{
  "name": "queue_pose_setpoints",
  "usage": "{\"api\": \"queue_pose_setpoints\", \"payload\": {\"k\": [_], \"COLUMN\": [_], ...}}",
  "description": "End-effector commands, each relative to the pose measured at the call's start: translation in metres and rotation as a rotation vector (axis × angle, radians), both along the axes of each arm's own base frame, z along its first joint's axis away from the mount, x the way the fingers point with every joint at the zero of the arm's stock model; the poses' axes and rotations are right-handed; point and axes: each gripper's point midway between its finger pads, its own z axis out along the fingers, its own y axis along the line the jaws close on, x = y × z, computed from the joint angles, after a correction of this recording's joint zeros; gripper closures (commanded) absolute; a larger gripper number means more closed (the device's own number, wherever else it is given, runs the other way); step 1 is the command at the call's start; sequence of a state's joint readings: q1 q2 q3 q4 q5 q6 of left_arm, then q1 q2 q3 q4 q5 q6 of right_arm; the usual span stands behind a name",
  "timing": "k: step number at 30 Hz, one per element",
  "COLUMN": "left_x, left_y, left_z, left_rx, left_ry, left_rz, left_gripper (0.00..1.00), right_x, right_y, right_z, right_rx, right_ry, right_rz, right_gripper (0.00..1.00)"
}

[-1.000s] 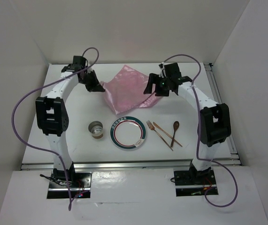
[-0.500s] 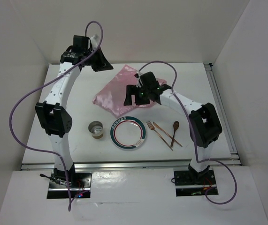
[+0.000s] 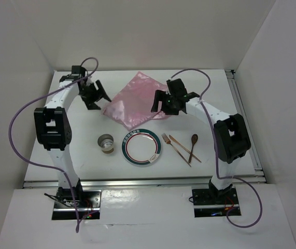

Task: Set the dinner table for one person

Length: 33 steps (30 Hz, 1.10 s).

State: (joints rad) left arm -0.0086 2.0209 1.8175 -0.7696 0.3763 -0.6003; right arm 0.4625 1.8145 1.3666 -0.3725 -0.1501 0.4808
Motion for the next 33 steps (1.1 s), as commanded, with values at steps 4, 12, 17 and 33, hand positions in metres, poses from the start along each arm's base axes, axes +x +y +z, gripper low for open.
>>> {"api": "queue_pose_setpoints", "payload": {"k": [4, 12, 17, 33], "left_x": [-0.005, 0.009, 0.014, 0.048], "left_y": [0.023, 0.026, 0.022, 0.011], "left_z": [-0.048, -0.094, -0.11, 0.022], "left_rx": [-0.021, -0.01, 0.026, 0.022], "left_ry": [0.095, 0.17, 0.192, -0.133], "left_rz": [0.064, 0.061, 0.058, 0.006], "left_gripper": [0.07, 0.07, 0.13, 1.0], "right_x": [-0.006, -0.005, -0.001, 0.012], "right_y": [-0.022, -0.043, -0.055, -0.052], "right_z": [0.018, 0.019, 0.021, -0.015], "right_rx": [0.048, 0.074, 0.069, 0.114], "right_ry": [0.008, 0.025, 0.02, 0.119], "right_rz": [-0.032, -0.075, -0.096, -0.104], "right_gripper": [0.08, 0.08, 0.08, 0.12]}}
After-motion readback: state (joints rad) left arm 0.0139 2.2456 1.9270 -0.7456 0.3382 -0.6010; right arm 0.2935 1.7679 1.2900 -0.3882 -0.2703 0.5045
